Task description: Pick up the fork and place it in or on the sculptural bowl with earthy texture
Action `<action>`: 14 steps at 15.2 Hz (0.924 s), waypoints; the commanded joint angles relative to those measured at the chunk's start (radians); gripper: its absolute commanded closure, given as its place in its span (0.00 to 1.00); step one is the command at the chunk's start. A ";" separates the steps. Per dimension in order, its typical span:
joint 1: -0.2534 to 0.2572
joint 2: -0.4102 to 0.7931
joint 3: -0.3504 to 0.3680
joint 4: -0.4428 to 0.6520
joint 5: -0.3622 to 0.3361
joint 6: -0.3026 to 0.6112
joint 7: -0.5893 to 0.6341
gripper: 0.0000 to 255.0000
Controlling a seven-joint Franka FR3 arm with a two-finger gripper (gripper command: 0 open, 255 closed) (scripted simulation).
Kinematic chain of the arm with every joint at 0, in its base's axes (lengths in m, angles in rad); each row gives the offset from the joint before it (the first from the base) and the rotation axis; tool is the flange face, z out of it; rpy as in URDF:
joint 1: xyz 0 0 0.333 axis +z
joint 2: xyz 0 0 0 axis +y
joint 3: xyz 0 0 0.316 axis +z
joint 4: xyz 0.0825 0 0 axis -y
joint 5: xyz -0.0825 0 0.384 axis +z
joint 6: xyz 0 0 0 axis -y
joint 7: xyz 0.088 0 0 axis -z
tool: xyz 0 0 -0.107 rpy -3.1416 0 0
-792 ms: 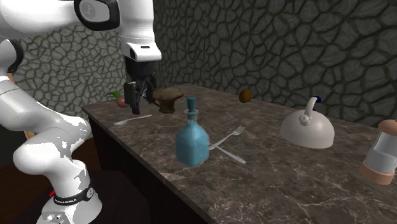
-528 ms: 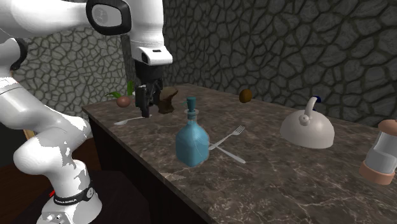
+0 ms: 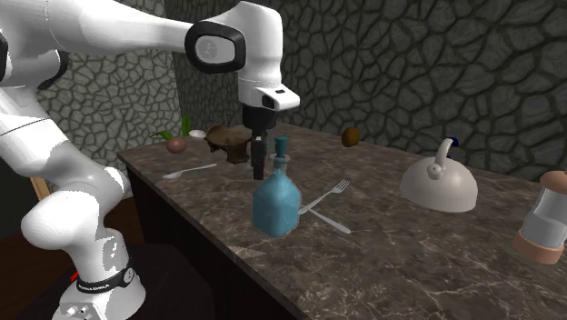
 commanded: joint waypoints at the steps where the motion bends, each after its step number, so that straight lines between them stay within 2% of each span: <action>1: 0.014 0.068 0.008 0.036 -0.004 0.039 -0.033 0.00; 7: 0.050 0.271 0.035 0.168 -0.022 0.134 -0.120 0.00; 14: 0.091 0.507 0.075 0.367 -0.059 0.199 -0.204 0.00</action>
